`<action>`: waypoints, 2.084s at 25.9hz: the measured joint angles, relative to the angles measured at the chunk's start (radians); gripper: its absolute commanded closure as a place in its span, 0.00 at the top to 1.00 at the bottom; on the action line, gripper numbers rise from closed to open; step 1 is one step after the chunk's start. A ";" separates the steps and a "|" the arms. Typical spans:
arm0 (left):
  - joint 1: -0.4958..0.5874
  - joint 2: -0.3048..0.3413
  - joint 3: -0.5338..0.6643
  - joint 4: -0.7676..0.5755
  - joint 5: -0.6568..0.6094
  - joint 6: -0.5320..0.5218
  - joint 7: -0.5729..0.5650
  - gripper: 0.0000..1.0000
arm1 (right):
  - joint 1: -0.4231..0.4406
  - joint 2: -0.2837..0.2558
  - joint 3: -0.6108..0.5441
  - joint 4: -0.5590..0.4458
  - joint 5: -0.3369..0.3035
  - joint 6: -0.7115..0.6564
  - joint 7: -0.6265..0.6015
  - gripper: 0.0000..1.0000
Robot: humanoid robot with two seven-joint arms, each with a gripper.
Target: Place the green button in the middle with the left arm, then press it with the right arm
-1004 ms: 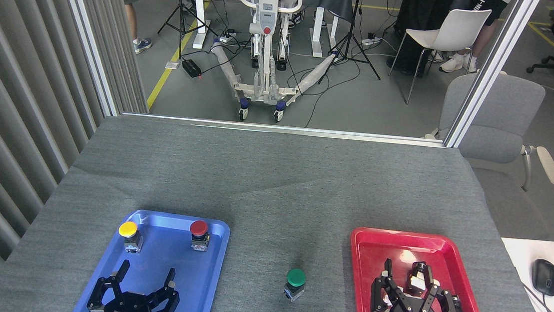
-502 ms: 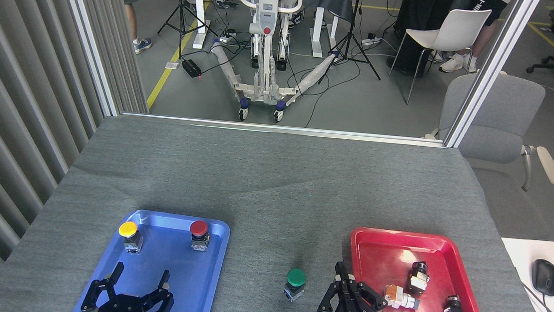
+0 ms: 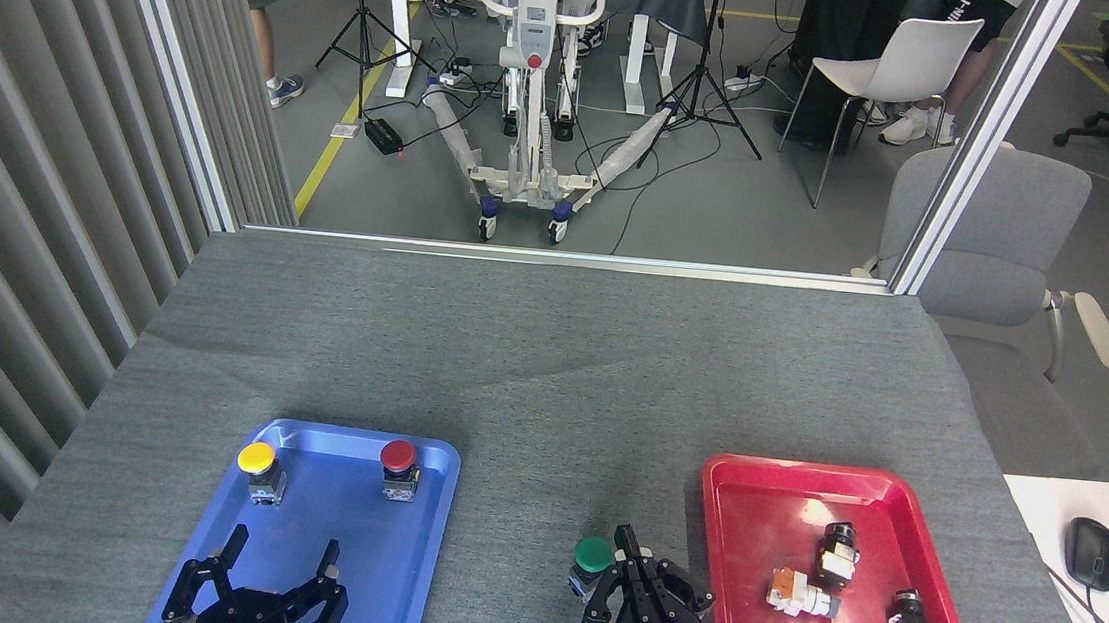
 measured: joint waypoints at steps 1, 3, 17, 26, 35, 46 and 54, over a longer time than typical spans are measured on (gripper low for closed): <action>0.000 0.000 0.000 0.000 0.000 0.000 0.000 0.99 | -0.001 0.003 0.005 0.011 0.000 0.000 -0.001 0.00; 0.000 0.000 0.000 0.000 0.000 0.000 0.000 0.99 | -0.005 0.010 0.014 0.037 0.000 0.000 -0.004 0.00; -0.002 0.000 0.000 0.000 0.000 0.001 0.000 0.99 | -0.023 0.019 0.030 0.142 -0.004 0.016 -0.064 0.00; -0.002 0.000 0.000 0.003 0.000 0.001 0.000 0.99 | -0.020 0.009 0.018 0.026 -0.008 0.060 -0.004 0.39; -0.002 0.000 0.000 0.008 0.002 0.001 0.000 0.99 | 0.021 -0.030 -0.122 -0.051 -0.011 0.064 -0.016 1.00; -0.002 0.001 0.000 0.008 0.002 0.001 0.000 0.99 | 0.100 -0.094 -0.246 -0.137 -0.018 0.011 -0.024 1.00; -0.002 0.001 0.000 0.008 0.002 0.000 0.000 0.99 | 0.136 -0.121 -0.252 -0.172 -0.018 0.009 -0.024 1.00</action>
